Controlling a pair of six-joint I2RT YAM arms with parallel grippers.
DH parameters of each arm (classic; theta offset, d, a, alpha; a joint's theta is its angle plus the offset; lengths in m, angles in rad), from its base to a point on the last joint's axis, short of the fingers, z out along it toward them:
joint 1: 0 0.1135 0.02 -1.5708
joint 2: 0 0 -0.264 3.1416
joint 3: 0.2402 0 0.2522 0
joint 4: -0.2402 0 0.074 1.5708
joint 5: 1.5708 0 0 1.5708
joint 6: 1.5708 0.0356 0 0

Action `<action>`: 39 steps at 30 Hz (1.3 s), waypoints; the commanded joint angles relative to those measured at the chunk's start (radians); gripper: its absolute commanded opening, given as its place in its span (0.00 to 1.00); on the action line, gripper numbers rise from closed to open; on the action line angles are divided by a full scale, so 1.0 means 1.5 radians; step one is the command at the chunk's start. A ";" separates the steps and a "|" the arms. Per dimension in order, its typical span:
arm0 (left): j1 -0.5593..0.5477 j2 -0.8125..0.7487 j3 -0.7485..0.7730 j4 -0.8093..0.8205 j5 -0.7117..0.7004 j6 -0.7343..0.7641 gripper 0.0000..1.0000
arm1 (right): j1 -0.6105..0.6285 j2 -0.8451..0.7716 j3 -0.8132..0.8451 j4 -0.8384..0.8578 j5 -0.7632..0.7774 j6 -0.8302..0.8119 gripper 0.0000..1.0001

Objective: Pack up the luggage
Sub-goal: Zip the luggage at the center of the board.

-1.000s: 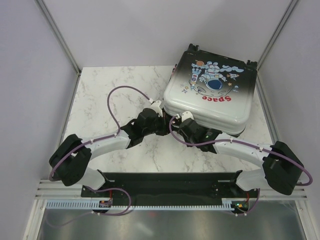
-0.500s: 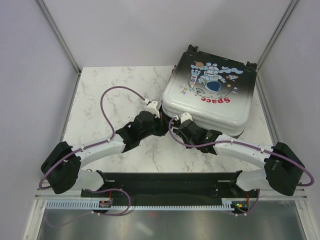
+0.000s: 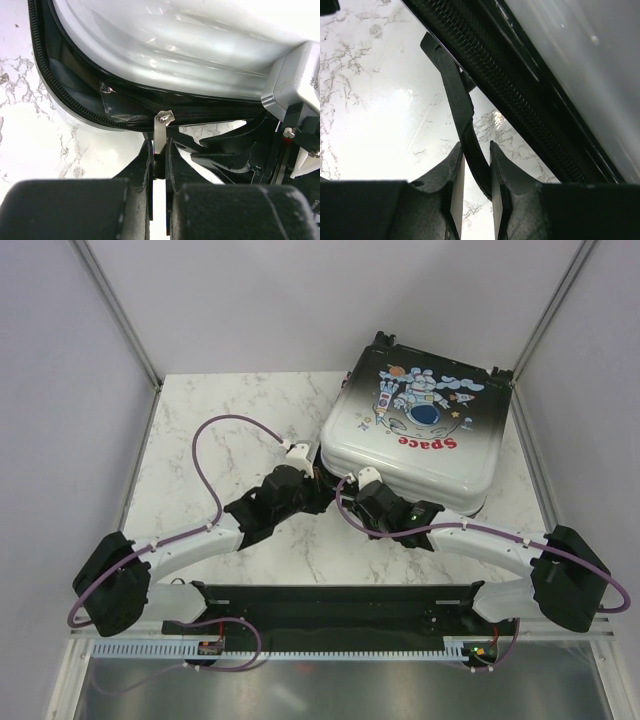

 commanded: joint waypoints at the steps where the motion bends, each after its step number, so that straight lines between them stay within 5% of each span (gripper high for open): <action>1: 0.044 -0.093 -0.012 -0.052 -0.130 0.032 0.02 | -0.046 0.001 -0.033 -0.188 0.068 0.159 0.00; 17: 0.132 -0.151 -0.043 -0.081 -0.115 0.032 0.02 | -0.061 0.013 -0.031 -0.202 0.074 0.164 0.00; 28: 0.141 -0.081 -0.025 0.015 0.139 0.084 0.02 | -0.061 0.013 -0.030 -0.195 0.064 0.158 0.00; 30: 0.141 -0.067 -0.016 0.006 0.194 0.096 0.08 | -0.061 0.014 -0.030 -0.193 0.063 0.156 0.00; 34: 0.141 -0.091 -0.017 -0.046 0.161 0.121 0.46 | -0.062 0.016 -0.028 -0.191 0.060 0.153 0.00; 39: 0.141 -0.152 -0.023 -0.076 0.132 0.174 0.58 | -0.062 0.012 -0.032 -0.192 0.059 0.154 0.00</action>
